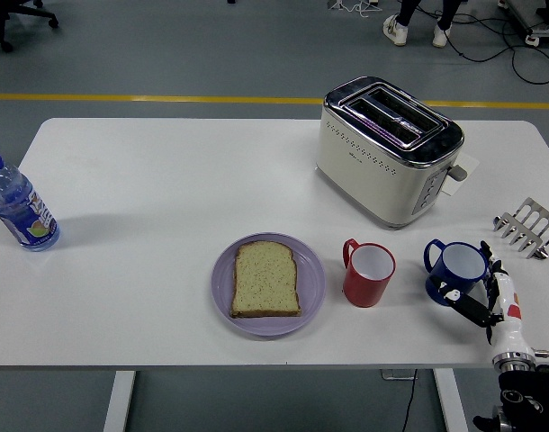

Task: Pick up the cup,pour liquid into bread,place the cup on the desk

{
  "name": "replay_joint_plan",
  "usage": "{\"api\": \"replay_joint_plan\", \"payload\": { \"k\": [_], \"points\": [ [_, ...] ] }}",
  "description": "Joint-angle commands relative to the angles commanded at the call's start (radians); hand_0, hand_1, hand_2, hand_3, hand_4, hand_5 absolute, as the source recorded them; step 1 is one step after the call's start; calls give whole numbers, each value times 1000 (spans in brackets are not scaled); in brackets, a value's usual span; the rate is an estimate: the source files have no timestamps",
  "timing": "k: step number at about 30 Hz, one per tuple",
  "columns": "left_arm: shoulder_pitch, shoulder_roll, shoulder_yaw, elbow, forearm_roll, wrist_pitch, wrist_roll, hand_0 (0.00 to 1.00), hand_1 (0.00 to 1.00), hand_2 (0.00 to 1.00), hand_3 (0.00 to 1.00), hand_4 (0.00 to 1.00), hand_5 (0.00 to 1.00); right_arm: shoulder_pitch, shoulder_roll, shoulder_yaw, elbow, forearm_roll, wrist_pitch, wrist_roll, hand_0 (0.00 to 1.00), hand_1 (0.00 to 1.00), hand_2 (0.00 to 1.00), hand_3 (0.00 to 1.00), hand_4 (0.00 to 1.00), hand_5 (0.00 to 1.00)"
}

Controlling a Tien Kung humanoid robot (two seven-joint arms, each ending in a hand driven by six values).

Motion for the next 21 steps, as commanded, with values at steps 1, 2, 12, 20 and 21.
{"api": "replay_joint_plan", "payload": {
  "k": [1, 2, 12, 20, 21],
  "points": [
    [0, 0, 0, 0, 0, 0, 0, 637, 644, 655, 549, 319, 835, 2, 1, -1, -2, 1, -1, 1, 991, 886, 988, 998, 984, 183],
    [1, 0, 0, 0, 0, 0, 0, 637, 644, 655, 549, 319, 835, 6, 2, -5, -9, 4, -2, 3, 991, 886, 988, 998, 984, 183],
    [4, -2, 6, 0, -1, 0, 0, 636, 645, 655, 550, 320, 838, 36, 9, -25, -55, 27, -11, 19, 989, 882, 987, 998, 981, 175],
    [8, -2, 7, 0, -2, 0, 0, 636, 645, 655, 549, 319, 838, 57, 9, -43, -82, 60, -21, 48, 976, 869, 978, 998, 983, 178],
    [8, -2, 7, 0, -2, 0, 0, 636, 645, 655, 549, 319, 838, 57, 9, -43, -83, 60, -21, 48, 976, 869, 978, 998, 983, 178]
  ]
}}
